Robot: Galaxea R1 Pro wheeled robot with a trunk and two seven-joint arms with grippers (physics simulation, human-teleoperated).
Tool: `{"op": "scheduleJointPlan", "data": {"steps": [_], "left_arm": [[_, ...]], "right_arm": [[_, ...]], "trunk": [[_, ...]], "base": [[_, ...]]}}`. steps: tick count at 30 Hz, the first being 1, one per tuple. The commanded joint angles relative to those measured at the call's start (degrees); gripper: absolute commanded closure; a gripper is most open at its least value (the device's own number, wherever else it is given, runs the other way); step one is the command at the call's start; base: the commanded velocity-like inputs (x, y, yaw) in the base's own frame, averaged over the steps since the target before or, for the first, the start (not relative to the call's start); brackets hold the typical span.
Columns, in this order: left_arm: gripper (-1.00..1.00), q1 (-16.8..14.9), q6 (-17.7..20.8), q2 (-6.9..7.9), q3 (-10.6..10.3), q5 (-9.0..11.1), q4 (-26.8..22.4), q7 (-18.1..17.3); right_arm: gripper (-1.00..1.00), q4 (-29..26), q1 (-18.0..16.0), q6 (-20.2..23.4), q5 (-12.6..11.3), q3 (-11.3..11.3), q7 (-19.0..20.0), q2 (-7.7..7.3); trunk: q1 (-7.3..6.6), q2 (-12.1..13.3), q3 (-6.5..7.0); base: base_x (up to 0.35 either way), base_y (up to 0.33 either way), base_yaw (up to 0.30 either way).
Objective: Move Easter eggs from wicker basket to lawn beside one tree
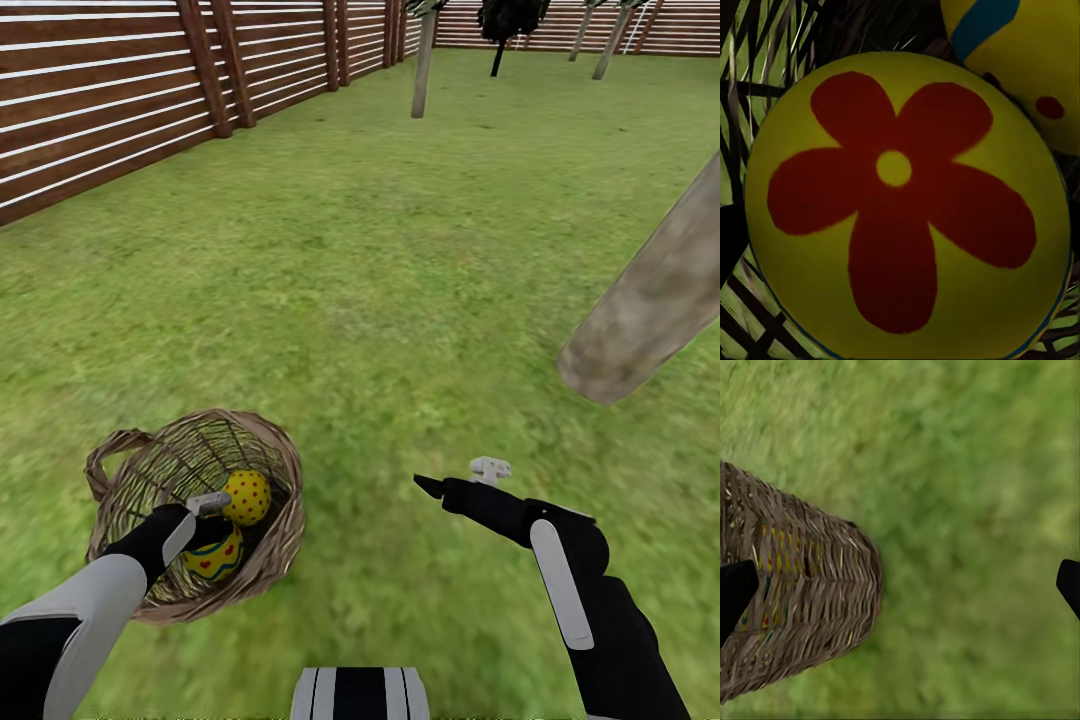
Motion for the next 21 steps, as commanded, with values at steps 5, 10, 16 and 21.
{"op": "scheduleJointPlan", "data": {"steps": [5,10,16,21], "left_arm": [[-1.00,0.1,0.3,0.01,-0.2,0.2,-0.2,0.4],[-1.00,0.1,0.2,0.01,-0.2,0.2,-0.3,0.4],[-1.00,0.1,-0.3,0.01,-0.3,0.3,-0.3,0.3],[-1.00,0.1,-0.3,0.01,-0.4,0.3,-0.3,0.2]], "right_arm": [[-1.00,0.0,0.0,0.3,0.4,-0.1,0.5,0.05],[-1.00,0.0,0.0,0.3,0.4,-0.1,0.5,0.05],[-1.00,0.0,0.0,0.3,0.4,-0.2,0.5,0.05],[-1.00,0.0,0.0,0.3,0.4,-0.2,0.5,-0.03]], "trunk": [[-0.01,0.0,-0.05],[-0.01,0.0,-0.05],[0.04,0.0,-0.49],[0.04,0.0,-0.49]], "base": [[0.000,0.000,0.000],[0.000,0.000,0.000],[0.000,0.000,0.000],[0.000,0.000,0.000]]}}
